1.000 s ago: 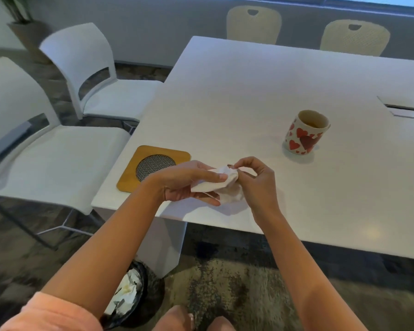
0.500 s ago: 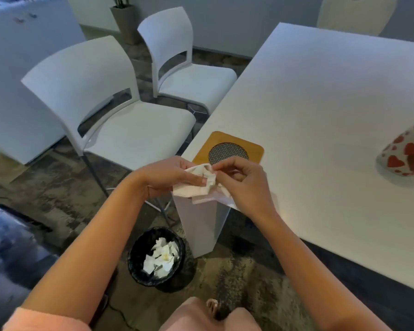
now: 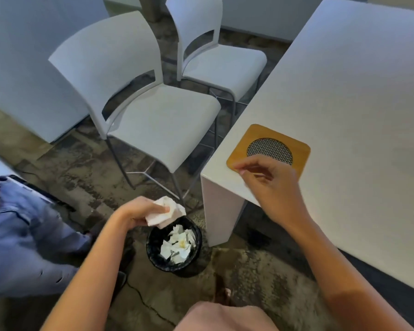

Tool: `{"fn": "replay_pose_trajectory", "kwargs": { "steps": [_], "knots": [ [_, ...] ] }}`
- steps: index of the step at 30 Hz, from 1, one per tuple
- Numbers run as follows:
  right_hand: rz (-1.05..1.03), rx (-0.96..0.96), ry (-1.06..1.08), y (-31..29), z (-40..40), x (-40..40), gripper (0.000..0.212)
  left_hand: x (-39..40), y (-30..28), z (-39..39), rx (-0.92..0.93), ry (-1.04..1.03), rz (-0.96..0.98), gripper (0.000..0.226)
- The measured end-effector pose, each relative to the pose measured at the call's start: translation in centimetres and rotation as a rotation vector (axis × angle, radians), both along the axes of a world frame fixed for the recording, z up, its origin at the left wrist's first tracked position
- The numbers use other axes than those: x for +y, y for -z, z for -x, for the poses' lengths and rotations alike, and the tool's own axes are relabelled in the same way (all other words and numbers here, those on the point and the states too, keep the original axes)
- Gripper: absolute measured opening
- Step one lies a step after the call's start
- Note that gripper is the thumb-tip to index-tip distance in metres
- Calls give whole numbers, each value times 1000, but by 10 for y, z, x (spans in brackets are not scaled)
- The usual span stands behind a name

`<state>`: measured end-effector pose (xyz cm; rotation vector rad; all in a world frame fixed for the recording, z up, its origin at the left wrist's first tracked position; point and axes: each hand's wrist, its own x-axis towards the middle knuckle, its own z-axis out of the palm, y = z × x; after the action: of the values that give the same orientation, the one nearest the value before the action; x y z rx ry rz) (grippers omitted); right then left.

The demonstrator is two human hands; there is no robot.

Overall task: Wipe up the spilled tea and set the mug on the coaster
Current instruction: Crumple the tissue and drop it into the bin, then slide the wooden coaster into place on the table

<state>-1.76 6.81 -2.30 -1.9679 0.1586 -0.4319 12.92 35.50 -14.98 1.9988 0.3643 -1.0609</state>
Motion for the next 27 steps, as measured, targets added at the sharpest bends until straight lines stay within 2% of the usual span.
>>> {"fn": "replay_pose_trajectory", "kwargs": {
  "steps": [3, 7, 11, 15, 20, 27],
  "knots": [
    [28, -27, 77, -1, 7, -15, 26, -7, 51, -4, -20, -137, -75, 42],
    [55, -107, 173, -1, 29, -36, 26, -17, 103, -5, -111, -142, -383, 55],
    [115, -148, 245, 1, 52, -56, 25, -18, 141, -8, -153, -146, -522, 49],
    [138, -167, 299, 5, 72, -78, 14, -19, 158, -10, -212, -189, -525, 33],
    [117, -163, 316, 5, 79, -85, 12, -18, 167, -14, -269, -229, -513, 37],
    [163, -149, 288, 2, 67, -70, 21, -54, 135, -28, -430, -314, -306, 34]
  ]
}}
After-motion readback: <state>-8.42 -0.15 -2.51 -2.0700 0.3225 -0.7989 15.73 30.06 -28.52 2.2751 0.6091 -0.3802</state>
